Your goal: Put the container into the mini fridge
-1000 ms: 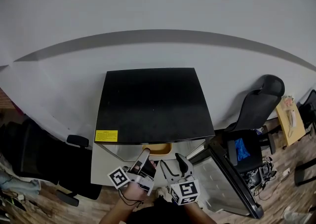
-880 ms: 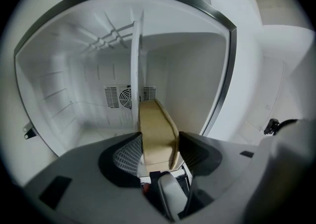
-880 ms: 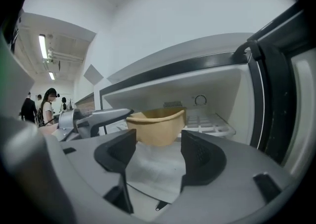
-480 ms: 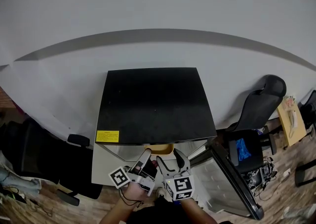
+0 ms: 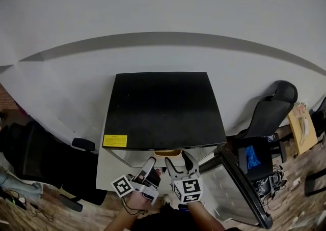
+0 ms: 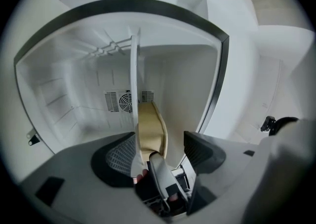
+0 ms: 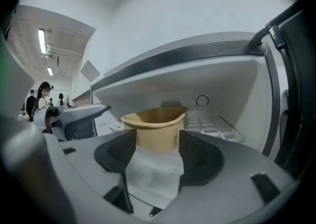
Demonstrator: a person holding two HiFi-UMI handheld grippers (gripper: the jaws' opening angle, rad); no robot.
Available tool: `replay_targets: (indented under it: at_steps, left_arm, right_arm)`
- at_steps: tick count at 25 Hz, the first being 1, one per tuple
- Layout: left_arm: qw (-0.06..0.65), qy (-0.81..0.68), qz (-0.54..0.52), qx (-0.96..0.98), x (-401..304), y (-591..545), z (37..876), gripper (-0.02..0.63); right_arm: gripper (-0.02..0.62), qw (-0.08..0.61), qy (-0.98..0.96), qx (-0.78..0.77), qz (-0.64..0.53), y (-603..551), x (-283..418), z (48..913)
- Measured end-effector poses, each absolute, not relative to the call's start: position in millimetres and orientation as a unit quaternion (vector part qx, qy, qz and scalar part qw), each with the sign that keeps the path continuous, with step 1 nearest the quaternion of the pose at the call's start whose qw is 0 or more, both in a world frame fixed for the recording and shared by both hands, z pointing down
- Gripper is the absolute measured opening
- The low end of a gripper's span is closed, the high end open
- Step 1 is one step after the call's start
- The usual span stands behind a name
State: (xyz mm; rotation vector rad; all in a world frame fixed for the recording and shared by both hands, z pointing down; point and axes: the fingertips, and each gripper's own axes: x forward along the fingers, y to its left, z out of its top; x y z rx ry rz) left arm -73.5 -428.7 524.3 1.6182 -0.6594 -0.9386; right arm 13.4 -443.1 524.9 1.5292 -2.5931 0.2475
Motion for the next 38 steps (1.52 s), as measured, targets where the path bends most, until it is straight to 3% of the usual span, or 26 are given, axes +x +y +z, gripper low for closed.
replay_targets:
  at_steps: [5,11,19,38]
  left_arm:
    - [0.495,-0.339,-0.345,0.722,-88.3,-414.7,532.9,0.266]
    - [0.305,-0.44,-0.221,0.816,-97.6,-399.3,511.2,0.009]
    - [0.138,-0.495,-0.132,0.847,-93.6,-388.7,479.3,0.008]
    - [0.114,-0.521,-0.126,0.836,-116.3,-354.1,469.0,0.008]
  right_arm:
    - [0.275,0.062,-0.856,0.507,0.079,-451.2,14.2,525.6]
    - [0.275,0.061,-0.855,0.51,0.077,-460.1,15.1,526.3]
    - [0.274,0.063,-0.851,0.516,0.075,-476.2,14.1,525.2]
    - [0.273,0.064,-0.845,0.524,0.085,-452.0,12.1,527.5]
